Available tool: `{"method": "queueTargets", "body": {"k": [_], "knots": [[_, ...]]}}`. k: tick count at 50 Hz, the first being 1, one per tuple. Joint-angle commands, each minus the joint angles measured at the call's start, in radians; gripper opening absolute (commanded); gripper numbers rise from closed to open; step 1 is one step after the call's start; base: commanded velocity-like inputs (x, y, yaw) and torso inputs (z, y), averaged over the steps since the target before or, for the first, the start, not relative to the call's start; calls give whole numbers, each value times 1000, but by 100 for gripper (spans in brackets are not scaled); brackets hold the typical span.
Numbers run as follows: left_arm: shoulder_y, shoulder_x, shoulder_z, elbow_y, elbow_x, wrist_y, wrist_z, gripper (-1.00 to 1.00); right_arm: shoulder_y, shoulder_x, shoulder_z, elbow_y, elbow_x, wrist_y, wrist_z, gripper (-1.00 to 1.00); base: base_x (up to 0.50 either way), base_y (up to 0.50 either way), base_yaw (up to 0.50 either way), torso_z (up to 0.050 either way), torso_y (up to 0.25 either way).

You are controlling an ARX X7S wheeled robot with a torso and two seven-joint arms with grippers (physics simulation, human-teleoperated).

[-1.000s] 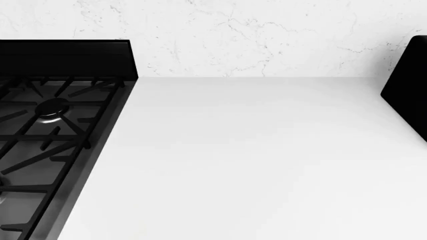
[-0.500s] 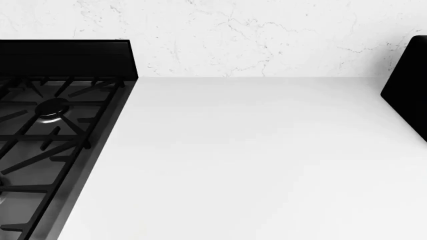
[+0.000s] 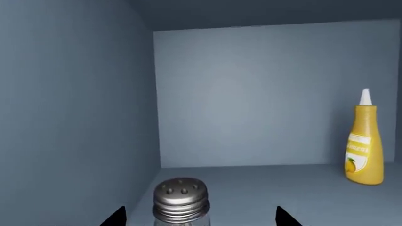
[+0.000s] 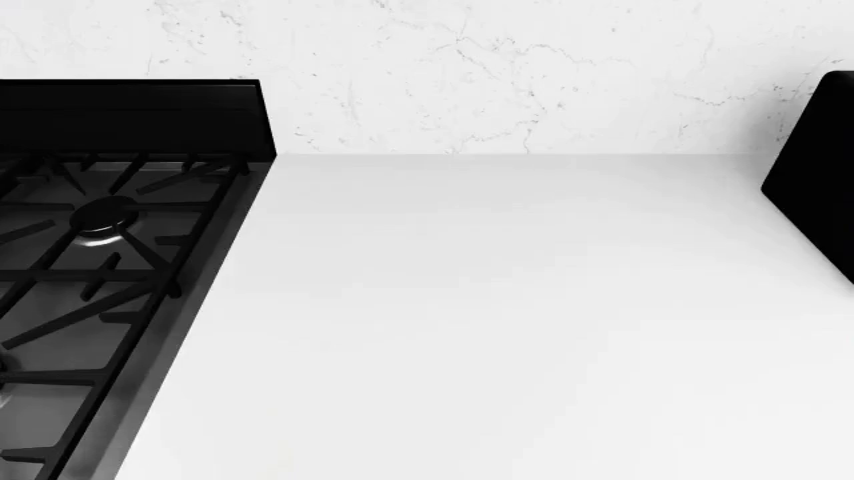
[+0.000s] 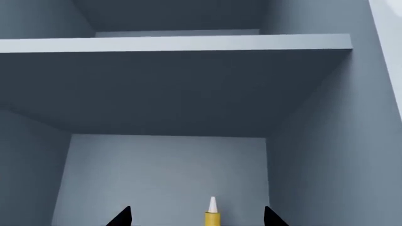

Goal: Pick and place the shaker into the drawer. Then close the cabinet.

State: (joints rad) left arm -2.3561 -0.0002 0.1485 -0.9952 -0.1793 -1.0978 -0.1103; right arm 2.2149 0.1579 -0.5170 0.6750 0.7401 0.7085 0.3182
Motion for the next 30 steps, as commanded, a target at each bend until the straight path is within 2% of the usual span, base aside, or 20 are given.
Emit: {"method": "queueTargets", "body": {"k": [1,22,30], "knots": [[0,0,17,-60,-23,45,-8,100,-4,2,-3,3,-2,-5,-4,100,0,0,0,0,0],[0,0,82,-195,-77,153,-30,100,-25,16,-2,-21,6,-1,1,100,0,0,0,0,0],[0,0,186,-244,-138,206,-31,100,-31,23,-3,-28,6,1,2,100,0,0,0,0,0]]}}
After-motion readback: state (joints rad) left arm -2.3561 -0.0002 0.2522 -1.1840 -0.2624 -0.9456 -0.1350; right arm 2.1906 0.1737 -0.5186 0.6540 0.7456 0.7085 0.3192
